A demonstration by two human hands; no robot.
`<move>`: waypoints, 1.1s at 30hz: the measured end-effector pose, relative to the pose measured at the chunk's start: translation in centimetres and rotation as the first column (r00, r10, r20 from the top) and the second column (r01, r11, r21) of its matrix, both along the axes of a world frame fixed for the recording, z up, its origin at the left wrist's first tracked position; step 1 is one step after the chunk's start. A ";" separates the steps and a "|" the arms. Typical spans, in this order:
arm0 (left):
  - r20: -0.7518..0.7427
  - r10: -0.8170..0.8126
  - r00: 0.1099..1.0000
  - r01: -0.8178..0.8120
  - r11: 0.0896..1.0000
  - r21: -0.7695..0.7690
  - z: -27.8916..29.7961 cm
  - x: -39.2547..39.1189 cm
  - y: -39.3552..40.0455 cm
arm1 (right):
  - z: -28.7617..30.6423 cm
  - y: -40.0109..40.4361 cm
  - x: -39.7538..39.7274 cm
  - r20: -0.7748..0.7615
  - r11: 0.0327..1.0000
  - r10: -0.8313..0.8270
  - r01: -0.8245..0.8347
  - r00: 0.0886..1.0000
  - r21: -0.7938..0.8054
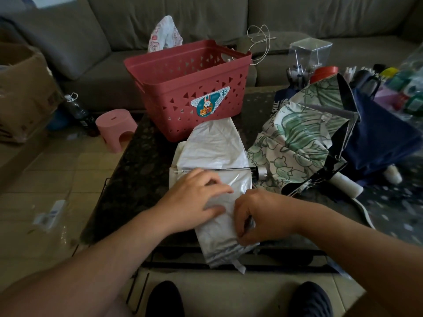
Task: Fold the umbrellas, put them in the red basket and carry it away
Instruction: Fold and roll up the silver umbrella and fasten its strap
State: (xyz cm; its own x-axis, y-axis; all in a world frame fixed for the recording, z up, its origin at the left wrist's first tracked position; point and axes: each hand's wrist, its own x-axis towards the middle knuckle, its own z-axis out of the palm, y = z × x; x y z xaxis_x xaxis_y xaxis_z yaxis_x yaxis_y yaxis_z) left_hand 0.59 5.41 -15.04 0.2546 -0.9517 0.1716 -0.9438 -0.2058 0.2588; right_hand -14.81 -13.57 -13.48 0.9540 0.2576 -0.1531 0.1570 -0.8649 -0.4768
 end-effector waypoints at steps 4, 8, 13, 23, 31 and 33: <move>-0.009 -0.015 1.000 0.017 0.986 0.164 -1.0 -0.4 0.0 | -0.2 -0.4 0.1 0.075 0.998 -0.062 0.060 0.995 0.027; -0.053 -0.027 0.998 0.035 0.986 0.162 -1.1 -0.6 0.1 | -1.1 -0.7 0.6 0.508 0.974 -0.145 0.213 0.849 -0.077; -0.074 -0.001 0.997 0.019 0.970 0.243 0.2 -1.1 0.1 | -2.8 -0.6 0.7 0.196 0.862 -0.184 0.254 0.963 -0.439; -0.144 0.504 0.852 -0.524 0.809 -0.266 2.7 6.0 -0.9 | 0.1 -1.1 1.8 0.264 0.875 -0.362 0.423 0.894 -0.234; -0.711 0.503 0.492 -0.654 0.752 0.079 2.1 8.6 -3.4 | 2.0 -4.8 4.8 0.194 0.701 -0.713 0.698 0.674 0.148; -0.662 0.479 0.577 -0.625 0.780 0.020 1.8 8.5 -3.7 | 1.8 -5.3 5.1 0.134 0.684 -0.729 0.709 0.671 0.171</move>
